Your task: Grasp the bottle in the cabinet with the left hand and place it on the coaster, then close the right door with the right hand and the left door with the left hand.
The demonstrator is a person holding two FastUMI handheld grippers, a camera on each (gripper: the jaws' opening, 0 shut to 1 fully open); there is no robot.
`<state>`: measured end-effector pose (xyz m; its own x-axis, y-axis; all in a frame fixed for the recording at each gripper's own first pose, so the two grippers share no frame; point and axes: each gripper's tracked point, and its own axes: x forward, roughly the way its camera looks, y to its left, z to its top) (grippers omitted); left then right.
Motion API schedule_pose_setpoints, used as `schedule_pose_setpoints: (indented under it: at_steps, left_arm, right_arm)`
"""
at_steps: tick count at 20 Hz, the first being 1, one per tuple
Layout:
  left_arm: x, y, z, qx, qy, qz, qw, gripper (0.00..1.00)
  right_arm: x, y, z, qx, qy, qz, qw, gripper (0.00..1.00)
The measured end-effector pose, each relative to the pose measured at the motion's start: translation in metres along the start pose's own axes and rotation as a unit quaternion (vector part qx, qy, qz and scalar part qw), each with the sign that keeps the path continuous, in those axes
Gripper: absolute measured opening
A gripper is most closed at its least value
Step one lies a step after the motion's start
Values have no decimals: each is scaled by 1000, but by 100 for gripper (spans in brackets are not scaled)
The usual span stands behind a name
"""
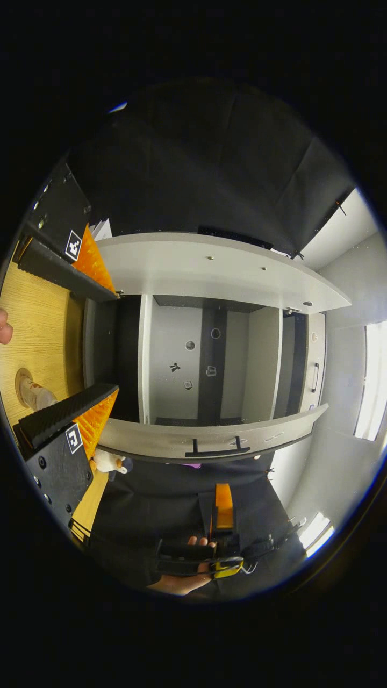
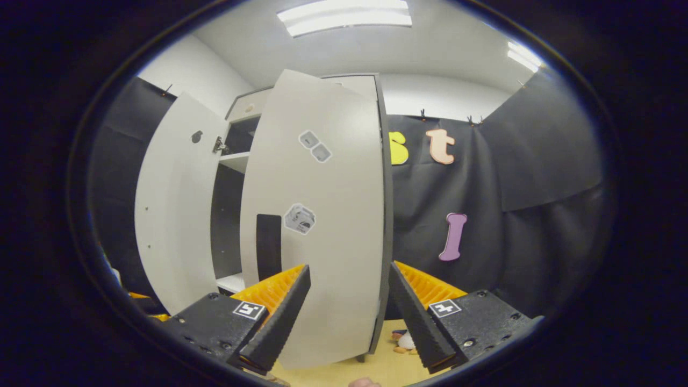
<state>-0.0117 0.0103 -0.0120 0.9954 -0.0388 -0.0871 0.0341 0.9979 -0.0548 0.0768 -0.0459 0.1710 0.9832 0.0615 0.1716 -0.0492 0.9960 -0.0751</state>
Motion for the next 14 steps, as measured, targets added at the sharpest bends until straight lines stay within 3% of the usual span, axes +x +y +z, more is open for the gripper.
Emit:
schedule_pose_setpoints:
  at_steps: [4,12,14]
  left_arm:
    - [5,-5,4,3,-2,-9,1000,94]
    - [8,-23,0,7,7,-29,1000,90]
    - [7,-27,-4,10,15,-35,999,93]
  right_arm:
    - [-37,-4,-36,-15,7,-21,1000,96]
    - [-93,1,-106,19,43,-52,998,96]
    - [-106,7,-123,29,53,-43,997,96]
